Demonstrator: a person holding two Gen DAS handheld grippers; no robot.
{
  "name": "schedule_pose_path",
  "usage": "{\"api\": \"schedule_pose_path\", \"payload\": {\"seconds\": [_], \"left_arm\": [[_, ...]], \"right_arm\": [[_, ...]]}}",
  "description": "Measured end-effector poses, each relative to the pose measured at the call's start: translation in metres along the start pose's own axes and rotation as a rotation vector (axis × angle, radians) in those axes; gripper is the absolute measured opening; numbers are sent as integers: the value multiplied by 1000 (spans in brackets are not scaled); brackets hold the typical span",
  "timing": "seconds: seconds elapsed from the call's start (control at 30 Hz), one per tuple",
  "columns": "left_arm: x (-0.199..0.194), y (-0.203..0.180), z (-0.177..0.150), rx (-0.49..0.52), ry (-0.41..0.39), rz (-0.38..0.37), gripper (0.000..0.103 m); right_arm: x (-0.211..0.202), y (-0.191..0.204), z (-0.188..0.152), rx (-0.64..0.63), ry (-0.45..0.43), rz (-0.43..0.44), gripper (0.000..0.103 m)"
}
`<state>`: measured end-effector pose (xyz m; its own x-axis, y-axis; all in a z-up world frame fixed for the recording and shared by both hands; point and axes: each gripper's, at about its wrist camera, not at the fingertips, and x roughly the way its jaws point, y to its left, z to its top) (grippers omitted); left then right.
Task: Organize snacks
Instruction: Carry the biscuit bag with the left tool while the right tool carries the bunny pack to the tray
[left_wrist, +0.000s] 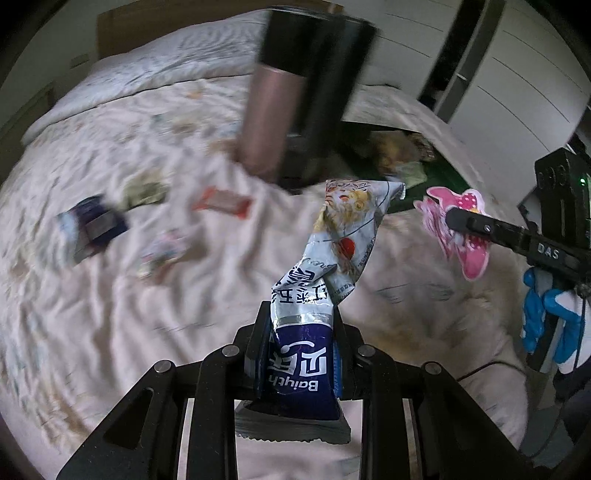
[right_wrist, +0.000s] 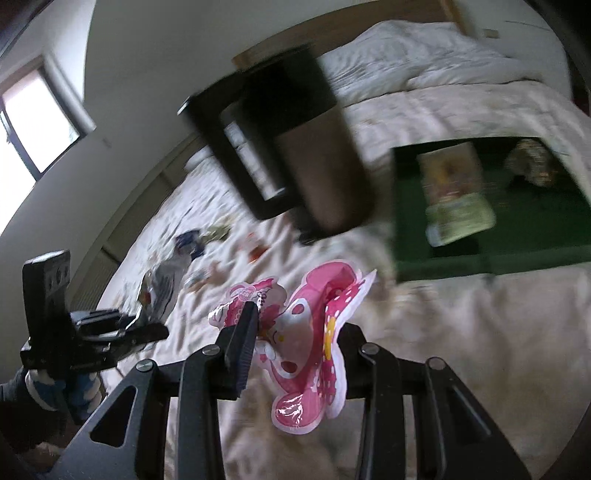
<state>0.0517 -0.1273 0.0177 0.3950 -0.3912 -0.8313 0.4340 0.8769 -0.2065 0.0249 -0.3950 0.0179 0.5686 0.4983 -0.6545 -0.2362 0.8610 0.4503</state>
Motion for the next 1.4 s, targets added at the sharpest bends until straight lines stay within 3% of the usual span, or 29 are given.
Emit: {"api": "schedule_pose_path", "payload": {"seconds": [0.5,0.83,1.0,1.4], "left_arm": [[62,-141,91,135,-32,-138,22],[128,-200,146,124,12,-235,22],[169,-210,162,102,52,-180,23],[231,-182,167,17,139,-29,23]], "right_arm": [[-90,-127,47,114,-201,-190,14],[-81,-195,78,97,-184,-321,14],[-65,-226,88,91,-147,-382,14],[-11,-257,94,63,-43,-377,20]]}}
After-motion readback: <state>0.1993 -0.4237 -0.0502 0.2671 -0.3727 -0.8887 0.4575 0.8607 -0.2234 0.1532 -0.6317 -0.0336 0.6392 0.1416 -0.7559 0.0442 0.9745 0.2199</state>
